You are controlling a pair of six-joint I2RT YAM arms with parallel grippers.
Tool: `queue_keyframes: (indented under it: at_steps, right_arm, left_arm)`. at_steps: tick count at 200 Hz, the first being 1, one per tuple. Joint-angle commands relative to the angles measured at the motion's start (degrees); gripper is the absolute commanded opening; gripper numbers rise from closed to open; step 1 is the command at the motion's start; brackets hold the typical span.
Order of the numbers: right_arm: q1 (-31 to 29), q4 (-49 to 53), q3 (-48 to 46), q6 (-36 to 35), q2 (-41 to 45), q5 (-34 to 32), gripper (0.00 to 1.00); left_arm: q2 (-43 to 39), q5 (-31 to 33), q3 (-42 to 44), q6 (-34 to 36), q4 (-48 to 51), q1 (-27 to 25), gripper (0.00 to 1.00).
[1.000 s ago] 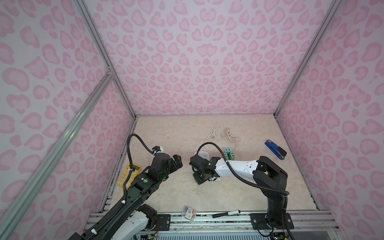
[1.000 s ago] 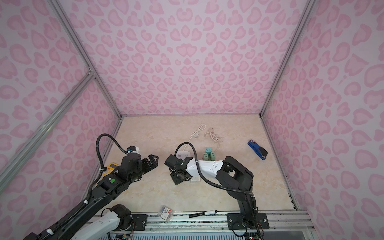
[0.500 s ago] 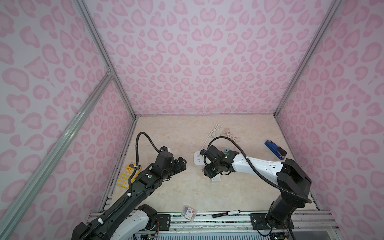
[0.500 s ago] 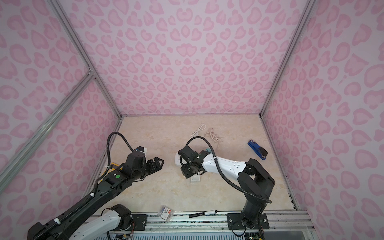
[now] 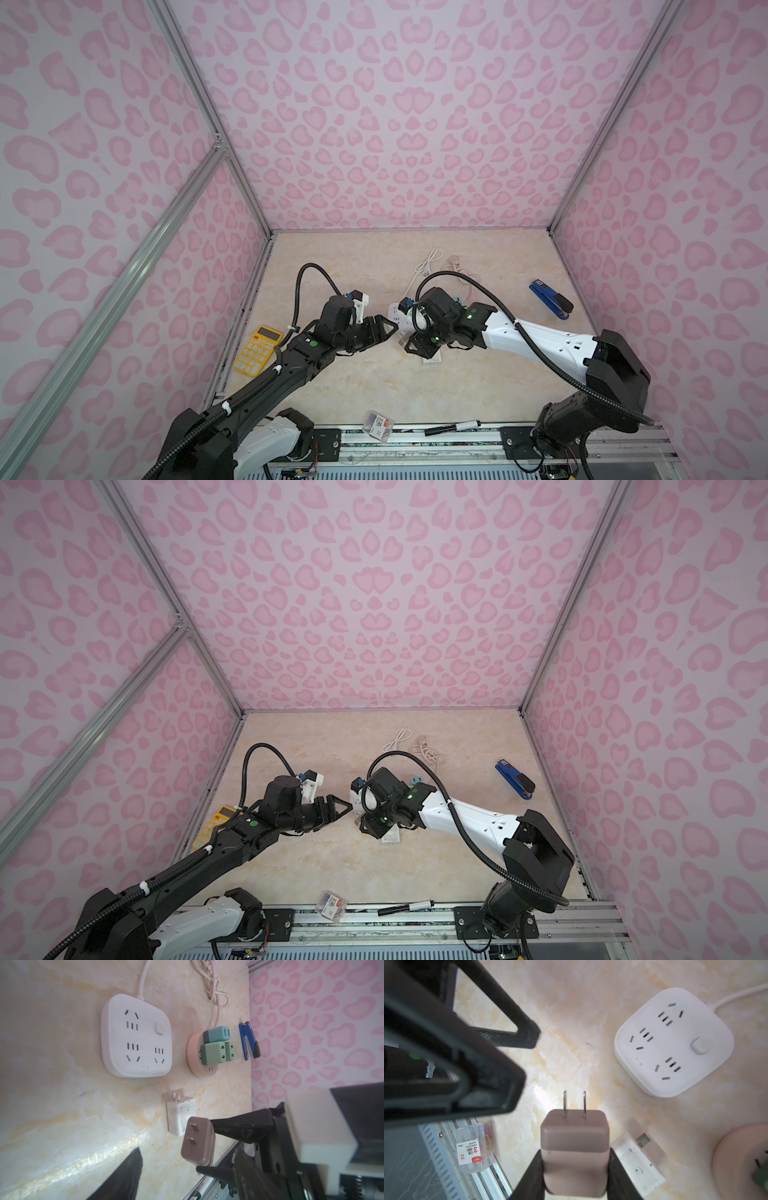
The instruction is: Insert the plug
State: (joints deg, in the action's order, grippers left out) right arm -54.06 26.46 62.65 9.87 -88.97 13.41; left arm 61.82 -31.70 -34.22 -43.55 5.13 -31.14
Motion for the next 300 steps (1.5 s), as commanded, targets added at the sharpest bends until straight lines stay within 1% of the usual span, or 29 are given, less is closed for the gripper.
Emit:
queue_keyframes:
  at_steps: [1, 72, 78, 125, 150, 178, 227, 261, 300]
  right_arm:
    - [-0.08, -0.71, 0.54, -1.3, 0.16, 1.53, 0.24]
    - [-0.16, -0.47, 1.65, -1.78, 0.77, 1.8, 0.24]
    - [-0.16, -0.3, 1.81, -1.87, 0.73, 1.63, 0.24]
    - [-0.64, 0.44, 3.22, -2.72, 0.21, 1.35, 0.24]
    - [-0.99, 0.7, 3.73, -2.84, -0.11, 1.03, 0.24]
    - [-1.1, 0.7, 4.0, -2.93, -0.15, 0.79, 0.24]
    - [-1.22, 1.7, 4.87, -3.1, -0.53, 0.45, 0.24]
    - [-1.17, 2.13, 5.81, -3.31, -1.02, 0.3, 0.24]
    - [-1.29, 2.41, 6.95, -3.37, -1.92, 0.48, 0.24]
  left_arm:
    - [-0.02, -4.0, 0.55, -0.75, -4.81, 0.11, 0.69]
    - [1.18, -5.32, 1.6, -1.56, -5.48, -0.07, 0.65]
    - [1.33, -5.3, 1.5, -1.54, -7.3, -0.07, 0.64]
    - [2.33, -6.47, 1.08, -1.66, -8.8, -0.81, 0.64]
    - [2.83, -6.81, 0.82, -1.8, -8.99, -1.36, 0.62]
    - [3.22, -6.35, 0.73, -1.62, -8.55, -1.47, 0.58]
    - [3.4, -6.62, 0.97, -1.73, -8.82, -1.65, 0.48]
    - [3.66, -6.68, 0.86, -1.63, -8.91, -1.93, 0.46]
    - [3.72, -6.63, 1.01, -1.54, -9.09, -2.18, 0.38]
